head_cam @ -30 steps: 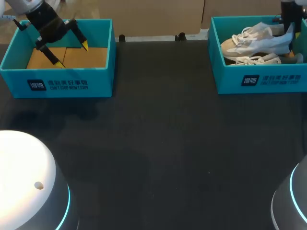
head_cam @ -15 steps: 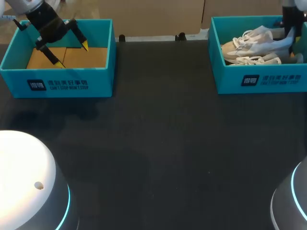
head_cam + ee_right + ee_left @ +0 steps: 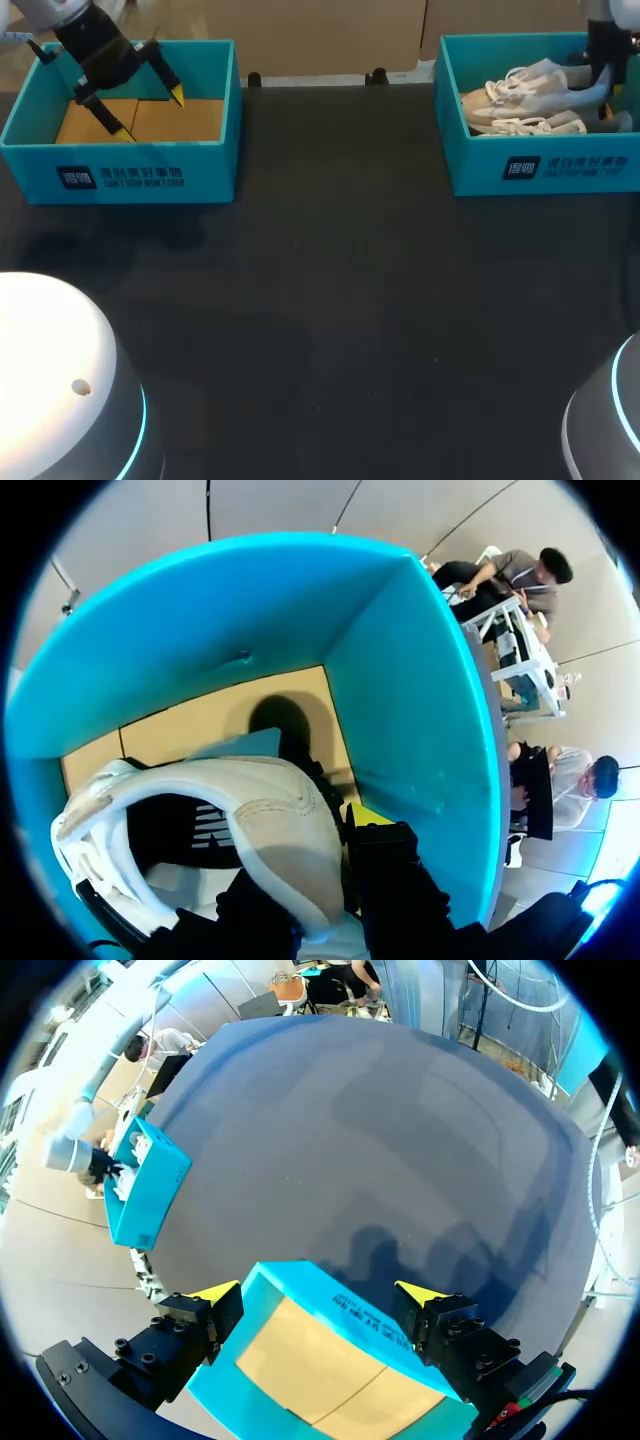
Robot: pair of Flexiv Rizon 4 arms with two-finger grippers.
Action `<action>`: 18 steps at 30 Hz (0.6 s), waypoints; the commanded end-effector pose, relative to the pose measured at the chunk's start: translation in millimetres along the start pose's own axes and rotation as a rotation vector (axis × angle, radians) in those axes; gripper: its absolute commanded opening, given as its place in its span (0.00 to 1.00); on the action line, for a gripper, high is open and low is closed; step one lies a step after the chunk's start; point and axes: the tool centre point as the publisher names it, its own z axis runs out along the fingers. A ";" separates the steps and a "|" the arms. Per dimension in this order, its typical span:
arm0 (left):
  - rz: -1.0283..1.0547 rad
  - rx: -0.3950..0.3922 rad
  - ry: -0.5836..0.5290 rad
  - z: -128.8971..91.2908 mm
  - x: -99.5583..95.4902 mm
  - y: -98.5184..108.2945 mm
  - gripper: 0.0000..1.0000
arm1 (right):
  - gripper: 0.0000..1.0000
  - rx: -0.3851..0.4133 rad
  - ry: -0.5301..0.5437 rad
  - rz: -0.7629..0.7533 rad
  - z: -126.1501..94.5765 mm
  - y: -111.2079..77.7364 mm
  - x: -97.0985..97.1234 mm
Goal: Take the shoe out of the shoebox, open the shoe tongue, remove and reinsert the insole, then place the shoe into the shoebox
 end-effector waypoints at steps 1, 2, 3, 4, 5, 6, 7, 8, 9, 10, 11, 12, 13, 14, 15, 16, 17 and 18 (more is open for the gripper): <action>0.001 0.000 0.002 -0.2 -0.2 0.5 1.00 | 0.00 0.025 0.002 -0.001 4.9 8.5 4.1; 0.001 0.000 0.002 -0.2 -0.2 0.5 1.00 | 0.00 0.027 0.006 -0.002 5.3 8.4 4.4; 0.001 0.000 0.002 -0.2 -0.2 0.5 1.00 | 0.00 0.029 0.012 -0.004 5.8 8.0 5.0; 0.001 0.000 0.002 -0.2 -0.2 0.5 1.00 | 0.00 0.030 0.013 -0.004 6.0 7.4 5.7; 0.001 0.000 0.002 -0.2 -0.2 0.5 1.00 | 0.00 0.033 0.018 -0.006 6.0 7.0 6.1; 0.001 0.000 0.002 -0.2 -0.2 0.5 1.00 | 0.00 0.033 0.020 -0.007 6.1 6.6 6.6; 0.001 0.000 0.002 -0.2 -0.2 0.5 1.00 | 0.00 0.035 0.020 -0.007 6.3 6.3 6.9; 0.001 0.000 0.002 -0.2 -0.2 0.5 1.00 | 0.00 0.038 0.025 -0.007 6.7 5.8 7.1; 0.001 0.000 0.002 -0.2 -0.2 0.5 1.00 | 0.00 0.039 0.027 -0.007 6.9 5.3 7.0; 0.001 0.000 0.002 -0.2 -0.2 0.5 1.00 | 0.10 0.040 0.029 -0.006 7.1 4.7 6.6; 0.001 0.000 0.002 -0.2 -0.2 0.5 1.00 | 0.29 0.042 0.033 -0.006 7.0 4.1 6.3; 0.001 0.000 0.002 -0.2 -0.2 0.5 1.00 | 0.38 0.043 0.037 -0.008 6.8 3.6 5.9; 0.001 0.000 0.002 -0.2 -0.2 0.5 1.00 | 0.44 0.044 0.038 -0.009 6.4 3.2 5.5; 0.001 0.000 0.002 -0.2 -0.2 0.5 1.00 | 0.50 0.045 0.042 -0.011 5.8 2.5 5.1; 0.001 0.000 0.002 -0.2 -0.2 0.5 1.00 | 0.77 0.044 0.048 -0.014 4.8 1.9 4.6; 0.001 0.000 0.002 -0.2 -0.2 0.5 1.00 | 1.00 0.044 0.051 -0.015 4.0 1.4 4.1; 0.001 0.000 0.002 -0.2 -0.2 0.5 1.00 | 1.00 0.043 0.059 -0.017 3.0 1.0 3.6; 0.001 0.000 0.002 -0.2 -0.2 0.5 1.00 | 1.00 0.043 0.061 -0.018 2.3 0.8 3.3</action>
